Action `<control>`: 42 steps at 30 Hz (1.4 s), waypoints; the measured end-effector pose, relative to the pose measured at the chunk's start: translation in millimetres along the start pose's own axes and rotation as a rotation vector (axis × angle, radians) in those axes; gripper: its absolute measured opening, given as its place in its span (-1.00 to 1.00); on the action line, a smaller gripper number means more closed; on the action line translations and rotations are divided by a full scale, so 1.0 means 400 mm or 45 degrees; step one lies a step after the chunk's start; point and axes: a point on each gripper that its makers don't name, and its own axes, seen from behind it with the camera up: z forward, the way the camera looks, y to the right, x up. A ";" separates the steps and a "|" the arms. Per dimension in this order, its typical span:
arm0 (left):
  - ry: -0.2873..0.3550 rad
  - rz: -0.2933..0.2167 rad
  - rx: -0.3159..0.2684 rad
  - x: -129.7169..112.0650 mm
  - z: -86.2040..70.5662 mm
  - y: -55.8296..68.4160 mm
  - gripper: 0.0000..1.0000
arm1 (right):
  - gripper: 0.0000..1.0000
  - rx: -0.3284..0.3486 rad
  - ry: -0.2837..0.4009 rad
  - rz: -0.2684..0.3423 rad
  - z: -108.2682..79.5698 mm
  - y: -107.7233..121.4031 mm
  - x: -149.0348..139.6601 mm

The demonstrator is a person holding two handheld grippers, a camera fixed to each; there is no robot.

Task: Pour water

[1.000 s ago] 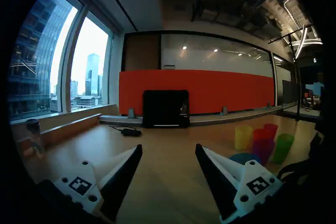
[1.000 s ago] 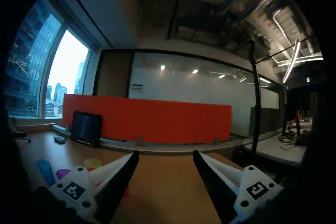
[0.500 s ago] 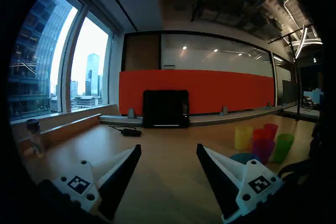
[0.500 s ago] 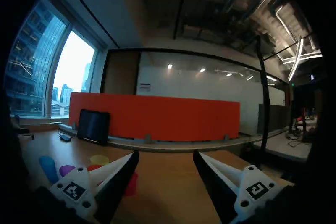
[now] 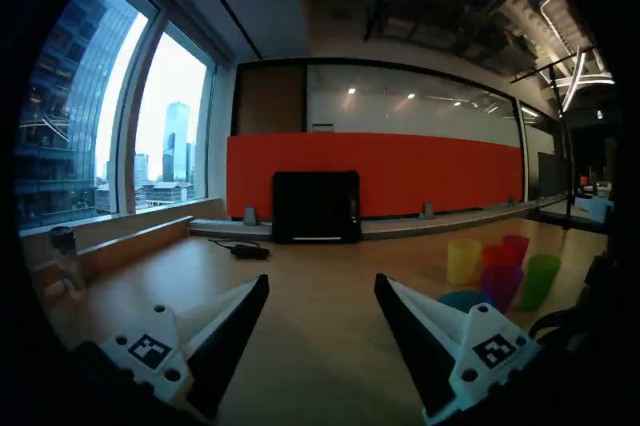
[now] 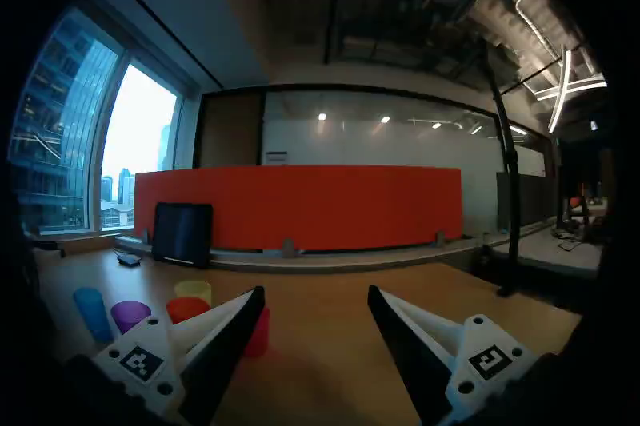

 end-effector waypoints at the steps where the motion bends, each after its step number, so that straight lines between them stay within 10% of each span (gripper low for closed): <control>1: 0.000 0.000 0.000 0.000 0.000 0.000 0.97 | 1.00 0.003 0.000 0.006 0.000 -0.001 -0.005; 42: 0.000 0.000 0.000 0.000 -0.001 0.001 0.96 | 0.99 0.009 -0.079 -0.016 0.005 0.008 -0.075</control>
